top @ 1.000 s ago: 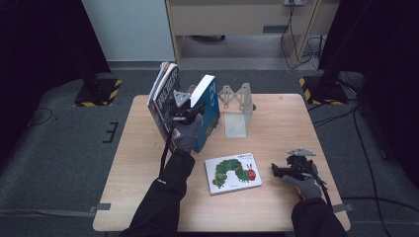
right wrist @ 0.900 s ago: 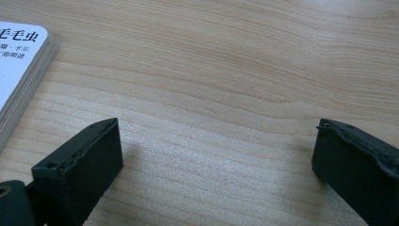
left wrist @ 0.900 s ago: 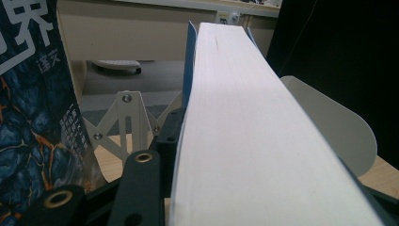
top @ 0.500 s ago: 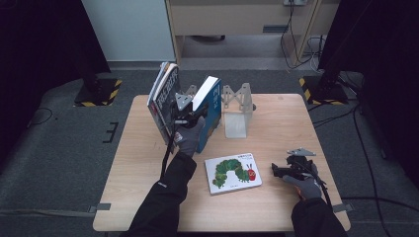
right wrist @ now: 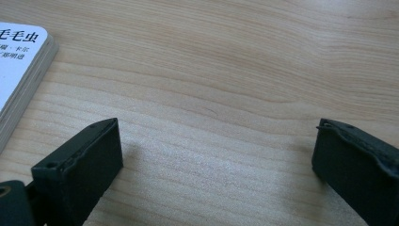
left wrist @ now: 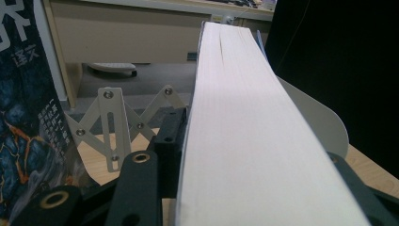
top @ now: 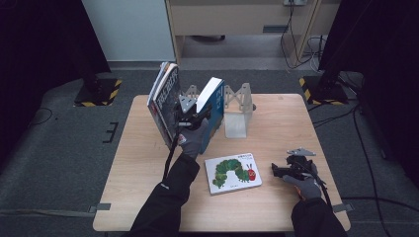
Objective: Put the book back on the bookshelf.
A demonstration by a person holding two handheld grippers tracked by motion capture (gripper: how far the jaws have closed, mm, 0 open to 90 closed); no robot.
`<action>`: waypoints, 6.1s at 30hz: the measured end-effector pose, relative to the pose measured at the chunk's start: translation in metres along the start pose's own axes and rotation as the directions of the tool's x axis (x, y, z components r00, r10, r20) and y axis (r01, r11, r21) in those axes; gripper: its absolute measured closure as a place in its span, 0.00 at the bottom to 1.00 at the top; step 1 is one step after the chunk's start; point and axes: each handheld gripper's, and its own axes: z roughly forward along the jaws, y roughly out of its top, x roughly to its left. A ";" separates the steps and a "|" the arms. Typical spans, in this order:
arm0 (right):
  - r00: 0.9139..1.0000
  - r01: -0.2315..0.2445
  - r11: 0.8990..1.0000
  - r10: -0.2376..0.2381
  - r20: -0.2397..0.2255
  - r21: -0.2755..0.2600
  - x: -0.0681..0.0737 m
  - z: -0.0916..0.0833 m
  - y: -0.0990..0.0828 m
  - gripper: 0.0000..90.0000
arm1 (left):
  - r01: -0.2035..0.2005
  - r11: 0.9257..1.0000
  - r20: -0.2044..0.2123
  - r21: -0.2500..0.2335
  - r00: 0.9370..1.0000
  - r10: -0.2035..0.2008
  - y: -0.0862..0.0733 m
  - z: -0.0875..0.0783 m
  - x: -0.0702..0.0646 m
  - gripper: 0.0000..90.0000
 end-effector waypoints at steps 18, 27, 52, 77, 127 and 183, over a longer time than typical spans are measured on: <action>1.000 0.001 1.000 -0.001 -0.005 0.000 0.001 0.000 0.000 0.03 | 0.012 1.000 -0.005 -0.008 1.000 -0.012 -0.008 0.009 -0.003 0.57; 1.000 0.003 1.000 -0.003 -0.004 0.000 0.001 0.000 0.000 0.03 | 0.005 1.000 0.025 0.014 1.000 -0.005 -0.024 -0.012 0.005 0.61; 1.000 0.007 1.000 -0.007 -0.006 0.000 0.001 0.000 0.000 0.03 | 0.020 1.000 0.001 0.017 1.000 -0.020 -0.019 0.010 0.000 0.61; 1.000 0.008 1.000 -0.008 -0.007 0.000 0.002 0.000 0.000 0.03 | -0.016 0.997 0.027 0.069 1.000 0.014 -0.025 0.010 -0.013 0.60; 1.000 0.009 1.000 -0.009 -0.011 0.000 0.003 0.000 0.000 0.03 | -0.014 0.992 0.144 0.129 0.990 -0.005 -0.052 0.007 -0.015 0.63; 0.999 -0.042 0.996 0.040 0.023 0.075 0.006 -0.017 0.019 0.22 | -0.114 0.978 0.209 0.174 0.975 0.077 -0.053 -0.033 -0.006 0.47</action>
